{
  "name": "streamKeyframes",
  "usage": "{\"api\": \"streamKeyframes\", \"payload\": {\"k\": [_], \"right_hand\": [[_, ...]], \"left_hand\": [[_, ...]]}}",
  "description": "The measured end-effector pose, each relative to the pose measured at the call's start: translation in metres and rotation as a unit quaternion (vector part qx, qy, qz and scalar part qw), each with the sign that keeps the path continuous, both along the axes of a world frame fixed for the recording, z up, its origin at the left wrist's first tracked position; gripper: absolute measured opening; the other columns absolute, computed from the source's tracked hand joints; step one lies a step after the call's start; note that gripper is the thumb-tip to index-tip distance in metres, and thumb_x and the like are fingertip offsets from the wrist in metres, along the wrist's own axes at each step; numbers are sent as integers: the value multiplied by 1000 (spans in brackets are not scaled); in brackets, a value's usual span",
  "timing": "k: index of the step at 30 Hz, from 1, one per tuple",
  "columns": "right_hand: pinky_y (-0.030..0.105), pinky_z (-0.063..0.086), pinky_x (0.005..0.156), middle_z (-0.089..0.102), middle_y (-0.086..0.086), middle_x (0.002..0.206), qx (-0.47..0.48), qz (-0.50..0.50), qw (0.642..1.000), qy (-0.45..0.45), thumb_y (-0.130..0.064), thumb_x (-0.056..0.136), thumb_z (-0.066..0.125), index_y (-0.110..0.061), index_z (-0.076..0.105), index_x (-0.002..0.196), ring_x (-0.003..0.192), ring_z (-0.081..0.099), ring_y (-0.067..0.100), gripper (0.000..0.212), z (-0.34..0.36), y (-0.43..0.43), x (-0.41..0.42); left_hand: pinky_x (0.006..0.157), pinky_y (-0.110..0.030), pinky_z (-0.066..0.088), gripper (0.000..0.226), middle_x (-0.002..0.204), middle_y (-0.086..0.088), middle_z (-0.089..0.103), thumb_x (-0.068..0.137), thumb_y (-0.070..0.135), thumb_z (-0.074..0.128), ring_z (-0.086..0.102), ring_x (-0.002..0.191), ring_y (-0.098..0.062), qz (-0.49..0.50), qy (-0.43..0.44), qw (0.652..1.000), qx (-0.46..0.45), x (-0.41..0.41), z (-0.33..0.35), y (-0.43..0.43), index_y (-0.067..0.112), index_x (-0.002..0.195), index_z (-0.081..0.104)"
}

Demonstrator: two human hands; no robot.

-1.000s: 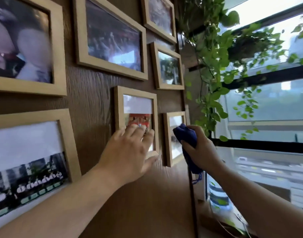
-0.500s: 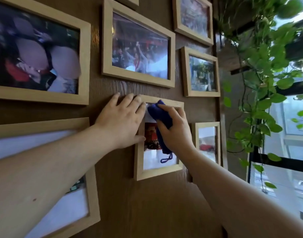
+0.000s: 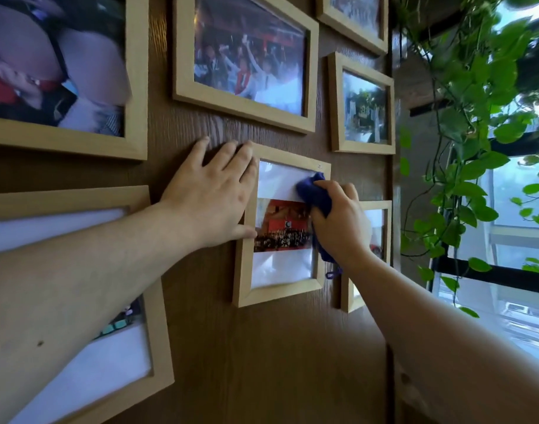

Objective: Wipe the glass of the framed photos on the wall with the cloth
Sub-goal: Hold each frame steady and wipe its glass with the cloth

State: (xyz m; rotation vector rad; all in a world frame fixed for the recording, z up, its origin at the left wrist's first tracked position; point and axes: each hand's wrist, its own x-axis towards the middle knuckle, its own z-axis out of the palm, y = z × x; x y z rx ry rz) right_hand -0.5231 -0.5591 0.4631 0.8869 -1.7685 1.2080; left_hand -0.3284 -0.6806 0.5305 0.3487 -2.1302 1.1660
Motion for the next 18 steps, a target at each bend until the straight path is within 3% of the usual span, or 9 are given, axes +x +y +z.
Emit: {"api": "streamKeyframes", "payload": {"k": [3,5,9,14,18], "right_hand": [[36,50,63,46,-4,112,3,53,998,18,-28,83,57,-31,47,126,84,51,15,45,-2,-8,17],[28,49,60,45,-5,114,23,75,994,70,-29,82,59,-32,45,128,83,50,13,48,-3,-17,33],[22,45,55,46,-5,111,47,61,988,134,-31,80,58,-35,45,127,78,50,12,49,-6,-24,43],[33,51,56,45,-8,106,15,44,999,-19,-26,81,60,-34,50,123,83,53,15,43,-26,-4,7],[31,51,58,45,-8,109,34,46,998,-6,-26,81,60,-34,48,124,83,54,15,45,-35,-3,11]], "left_hand": [[115,-58,15,109,159,-15,1,73,78,41,7,145,-31,7,-9,1000,-6,-1,1,1,6,147,4],[114,-59,17,107,159,-14,0,74,76,42,7,145,-31,14,-16,1000,-6,-2,2,3,7,147,5],[114,-58,17,104,159,-14,4,75,73,45,10,144,-31,22,-18,1000,-11,-5,2,6,8,147,8],[113,-58,20,110,158,-19,3,75,76,41,5,145,-32,35,-31,998,-37,-4,3,6,0,145,4],[114,-57,20,109,158,-19,1,76,75,39,3,145,-33,43,-39,998,-34,-2,3,9,-1,145,1]]}}
